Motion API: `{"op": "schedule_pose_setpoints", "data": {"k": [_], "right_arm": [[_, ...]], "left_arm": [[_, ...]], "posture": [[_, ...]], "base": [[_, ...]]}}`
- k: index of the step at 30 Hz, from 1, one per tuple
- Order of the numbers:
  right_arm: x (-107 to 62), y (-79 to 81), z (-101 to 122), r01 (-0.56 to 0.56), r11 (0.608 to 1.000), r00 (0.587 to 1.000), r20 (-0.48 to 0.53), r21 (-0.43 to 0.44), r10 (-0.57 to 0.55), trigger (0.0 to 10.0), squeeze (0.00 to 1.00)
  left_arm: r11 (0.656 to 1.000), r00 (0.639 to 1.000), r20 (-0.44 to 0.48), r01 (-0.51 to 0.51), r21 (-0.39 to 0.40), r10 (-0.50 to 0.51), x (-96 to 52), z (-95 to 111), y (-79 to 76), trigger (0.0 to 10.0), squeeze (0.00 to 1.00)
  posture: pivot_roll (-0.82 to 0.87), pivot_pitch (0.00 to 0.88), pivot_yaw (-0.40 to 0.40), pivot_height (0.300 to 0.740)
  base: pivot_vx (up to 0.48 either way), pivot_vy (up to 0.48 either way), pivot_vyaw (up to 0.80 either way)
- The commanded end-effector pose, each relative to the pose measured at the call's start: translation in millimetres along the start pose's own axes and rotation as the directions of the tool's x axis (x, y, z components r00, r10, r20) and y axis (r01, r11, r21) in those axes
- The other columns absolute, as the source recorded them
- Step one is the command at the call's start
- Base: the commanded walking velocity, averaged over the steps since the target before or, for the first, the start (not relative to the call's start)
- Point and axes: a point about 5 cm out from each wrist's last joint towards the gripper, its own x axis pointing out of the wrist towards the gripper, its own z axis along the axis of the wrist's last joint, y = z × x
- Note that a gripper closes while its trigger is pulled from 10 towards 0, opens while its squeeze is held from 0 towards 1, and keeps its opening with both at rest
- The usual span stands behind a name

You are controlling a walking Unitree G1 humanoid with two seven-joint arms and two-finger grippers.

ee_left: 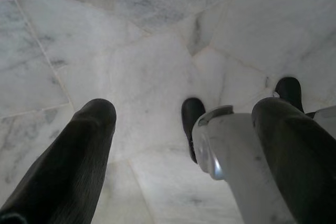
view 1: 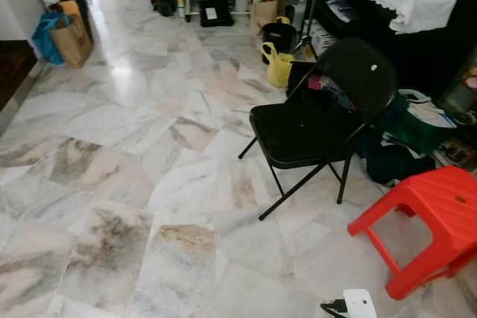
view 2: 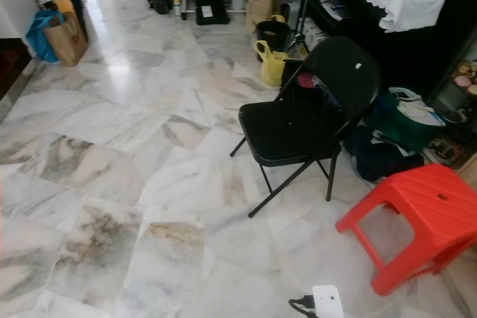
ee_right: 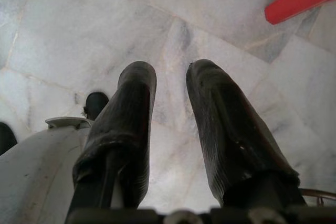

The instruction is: Setting the table

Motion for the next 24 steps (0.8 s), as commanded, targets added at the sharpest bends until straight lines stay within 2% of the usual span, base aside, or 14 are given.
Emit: {"op": "schedule_pose_setpoints", "data": {"k": [1,4,7,11,12,15,20,22,24], "right_arm": [[-2.5,18.9,-17.2,-0.123,0.991,0.99,-0.066,0.059,0.126,10.0,0.0],[-2.5,19.1,-16.9,-0.122,0.991,0.99,-0.065,0.053,0.125,10.0,0.0],[-2.6,20.3,-17.5,-0.12,0.991,0.99,-0.065,0.057,0.124,10.0,0.0],[-2.7,21.0,-18.1,-0.117,0.992,0.99,-0.068,0.053,0.121,10.0,0.0],[-2.6,21.3,-18.1,-0.115,0.993,0.991,-0.07,0.04,0.117,10.0,0.0],[-2.6,21.6,-18.2,-0.113,0.993,0.991,-0.072,0.037,0.115,10.0,0.0],[-2.4,21.6,-17.9,-0.11,0.993,0.991,-0.074,0.032,0.112,10.0,0.0],[-2.2,22.5,-16.8,-0.111,0.993,0.991,-0.073,0.031,0.113,10.0,0.0],[-2.1,22.7,-16.6,-0.111,0.993,0.991,-0.074,0.026,0.113,10.0,0.0]], "left_arm": [[0.995,0.994,0.113,-0.001,0.095,-0.01,14.4,57.9,-42.8,10.0,0.0],[0.993,0.993,0.115,-0.015,0.113,0.002,14.5,58.6,-41.4,10.0,0.0],[0.998,0.997,0.073,0.014,0.066,-0.019,14.9,54.9,-41.8,10.0,0.0],[0.999,0.998,0.059,0.013,0.031,-0.014,14.9,53.0,-40.9,10.0,0.0],[0.999,0.998,0.05,0.04,-0.026,-0.039,14.8,51.0,-42.1,10.0,0.0],[0.998,0.997,0.055,0.048,-0.05,-0.046,14.7,51.2,-42.0,10.0,0.0],[0.998,0.998,0.054,0.036,-0.047,-0.034,14.7,51.4,-40.3,10.0,0.0],[1.0,0.999,0.04,0.01,0.013,-0.01,14.7,50.7,-36.8,10.0,0.0],[1.0,0.999,0.036,-0.002,0.018,0.002,14.6,50.1,-34.8,10.0,0.0]], "posture": [[0.05,0.0,-0.058,0.74],[0.05,0.0,-0.057,0.74],[0.05,0.0,-0.055,0.74],[0.05,0.0,-0.054,0.74],[0.05,0.0,-0.054,0.74],[0.05,0.0,-0.053,0.74],[0.05,0.0,-0.055,0.74],[0.05,0.007,-0.057,0.74],[0.05,0.007,-0.057,0.74]], "base": [[0.0,0.0,-0.8],[0.0,0.0,-0.8],[0.0,0.0,-0.8],[0.0,0.0,-0.8],[0.0,0.0,-0.8],[0.0,0.0,-0.8],[0.0,0.0,-0.78],[0.0,0.0,-0.77],[0.0,0.0,-0.77]]}}
